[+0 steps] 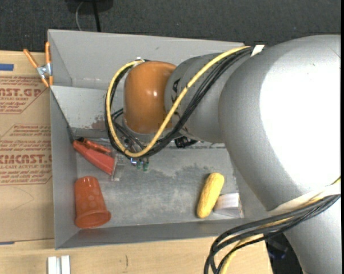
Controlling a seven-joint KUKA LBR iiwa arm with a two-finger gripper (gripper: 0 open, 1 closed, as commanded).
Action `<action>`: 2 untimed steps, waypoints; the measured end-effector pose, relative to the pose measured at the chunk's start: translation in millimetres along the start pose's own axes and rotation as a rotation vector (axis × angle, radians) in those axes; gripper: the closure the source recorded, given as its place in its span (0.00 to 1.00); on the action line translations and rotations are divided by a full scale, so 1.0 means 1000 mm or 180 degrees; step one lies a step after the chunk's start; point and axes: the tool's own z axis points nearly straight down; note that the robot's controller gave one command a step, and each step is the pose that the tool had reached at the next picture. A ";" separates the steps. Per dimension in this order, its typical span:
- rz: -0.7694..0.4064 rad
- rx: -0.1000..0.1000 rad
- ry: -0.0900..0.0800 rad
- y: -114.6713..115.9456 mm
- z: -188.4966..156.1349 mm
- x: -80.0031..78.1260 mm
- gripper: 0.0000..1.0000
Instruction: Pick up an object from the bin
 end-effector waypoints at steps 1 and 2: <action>-0.0009 0.0000 -0.0006 -0.005 0.002 0.016 1.00; 0.0102 0.0005 0.0011 0.004 -0.010 0.017 1.00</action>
Offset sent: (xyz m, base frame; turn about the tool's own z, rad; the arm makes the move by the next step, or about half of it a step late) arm -0.0112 0.0108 0.0181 0.0464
